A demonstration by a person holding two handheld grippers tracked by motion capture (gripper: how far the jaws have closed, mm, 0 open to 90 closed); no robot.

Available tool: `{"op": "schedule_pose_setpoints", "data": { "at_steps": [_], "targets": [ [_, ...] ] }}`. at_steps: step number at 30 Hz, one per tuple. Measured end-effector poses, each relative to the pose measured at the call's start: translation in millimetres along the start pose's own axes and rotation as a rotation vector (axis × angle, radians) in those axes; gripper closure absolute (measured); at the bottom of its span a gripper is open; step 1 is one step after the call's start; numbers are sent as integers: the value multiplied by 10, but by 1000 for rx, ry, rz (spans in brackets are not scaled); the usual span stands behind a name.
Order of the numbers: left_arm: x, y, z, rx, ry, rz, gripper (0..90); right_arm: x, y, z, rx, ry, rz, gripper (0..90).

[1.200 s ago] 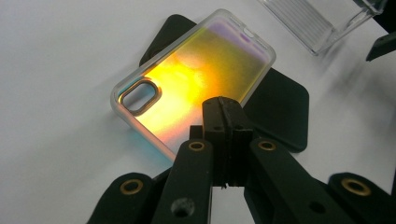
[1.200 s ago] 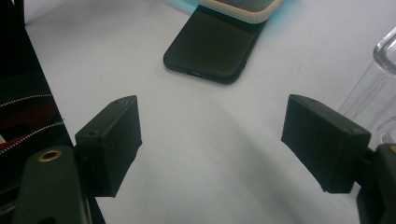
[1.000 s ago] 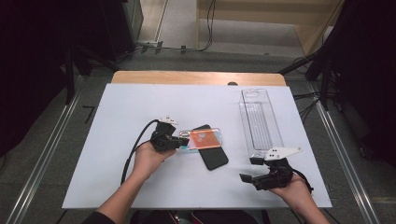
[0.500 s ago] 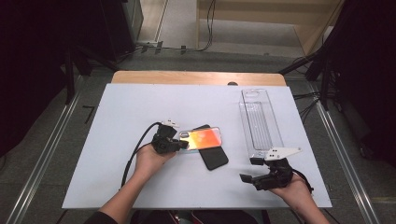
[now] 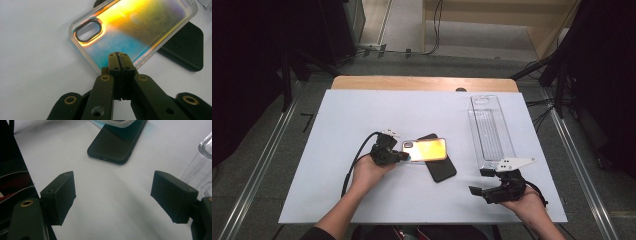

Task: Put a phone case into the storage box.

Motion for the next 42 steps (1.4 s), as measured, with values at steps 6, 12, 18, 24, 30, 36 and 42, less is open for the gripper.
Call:
{"op": "schedule_pose_setpoints", "data": {
  "at_steps": [6,12,18,24,30,36,42],
  "targets": [
    [109,22,66,0,-15,21,900,0,-1,1,-1,0,0,181],
    [235,52,141,-7,-27,53,900,0,-1,2,-1,-1,-1,181],
    [374,94,233,-8,-37,78,900,1,-3,-2,-1,-2,0,182],
    [509,131,315,-12,-46,86,900,2,-1,-1,1,-2,1,182],
    [635,156,383,-22,-65,110,900,2,-1,1,0,-1,-2,181],
    [754,140,401,-51,-92,137,900,4,3,-3,2,-1,3,181],
    [803,123,407,-65,-96,143,900,0,10,9,-2,4,-5,181]
  ]
}}
Point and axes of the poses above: each handheld gripper's, and its own axes: z roughly backward along the jaws, y roughly out of its underside, x roughly to its left, the point moved 4 cm from there along -z, roughly forward along the jaws, and after that the axes turned 1 degree about z, right-handed, at the moved point
